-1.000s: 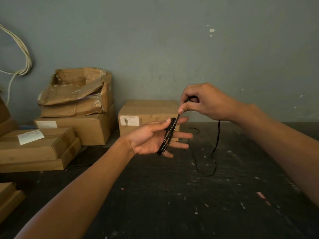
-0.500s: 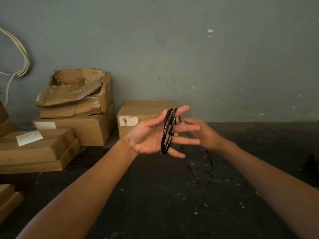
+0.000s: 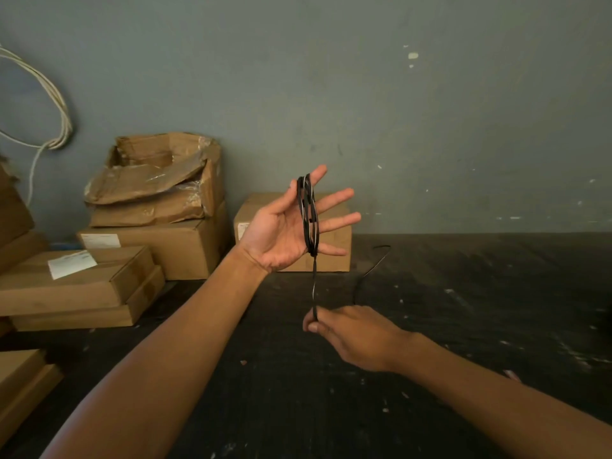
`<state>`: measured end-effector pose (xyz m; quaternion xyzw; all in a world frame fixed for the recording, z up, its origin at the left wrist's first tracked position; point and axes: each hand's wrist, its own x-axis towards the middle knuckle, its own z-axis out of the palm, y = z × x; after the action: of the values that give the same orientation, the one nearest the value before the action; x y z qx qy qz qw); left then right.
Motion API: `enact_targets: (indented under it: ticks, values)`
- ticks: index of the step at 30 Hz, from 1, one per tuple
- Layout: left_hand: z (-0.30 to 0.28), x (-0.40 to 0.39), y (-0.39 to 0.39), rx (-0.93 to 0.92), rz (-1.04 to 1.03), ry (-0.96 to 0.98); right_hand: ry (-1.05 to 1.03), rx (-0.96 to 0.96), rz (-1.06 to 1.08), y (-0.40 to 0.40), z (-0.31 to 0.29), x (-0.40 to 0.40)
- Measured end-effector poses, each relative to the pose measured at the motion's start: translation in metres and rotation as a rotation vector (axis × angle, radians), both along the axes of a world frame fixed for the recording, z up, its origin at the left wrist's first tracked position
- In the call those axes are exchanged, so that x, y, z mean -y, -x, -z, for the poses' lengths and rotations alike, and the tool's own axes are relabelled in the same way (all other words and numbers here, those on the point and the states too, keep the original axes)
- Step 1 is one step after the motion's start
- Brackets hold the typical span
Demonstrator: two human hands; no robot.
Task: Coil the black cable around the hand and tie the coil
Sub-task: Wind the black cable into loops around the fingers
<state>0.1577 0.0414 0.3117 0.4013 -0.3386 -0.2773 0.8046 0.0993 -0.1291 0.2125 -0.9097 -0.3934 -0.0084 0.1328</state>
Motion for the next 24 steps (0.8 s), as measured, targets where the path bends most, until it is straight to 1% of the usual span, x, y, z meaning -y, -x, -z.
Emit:
enact_targets:
  ticks: [4, 8, 10, 12, 16, 20, 24]
  values:
    - [0.007, -0.003, -0.006, -0.024, -0.063, -0.033, 0.008, 0.139, -0.067, 0.011, -0.02, -0.004]
    - [0.017, -0.006, -0.009, -0.035, -0.153, -0.179, -0.015, 0.238, -0.07, 0.019, -0.046, -0.004]
    - [0.024, -0.008, -0.009, -0.058, -0.167, -0.211, -0.058, 0.275, -0.044, 0.019, -0.064, -0.002]
    - [0.031, -0.011, -0.009, -0.047, -0.2, -0.254, -0.157, 0.254, -0.019, 0.018, -0.083, 0.004]
    - [0.041, -0.015, -0.007, -0.037, -0.237, -0.356, -0.382, 0.127, 0.037, 0.008, -0.118, 0.016]
    - [0.042, -0.013, -0.003, -0.022, -0.183, -0.38, -0.426, 0.096, 0.102, -0.007, -0.142, 0.025]
    - [0.037, -0.01, 0.003, 0.01, -0.106, -0.422, -0.473, 0.041, 0.141, -0.022, -0.152, 0.031]
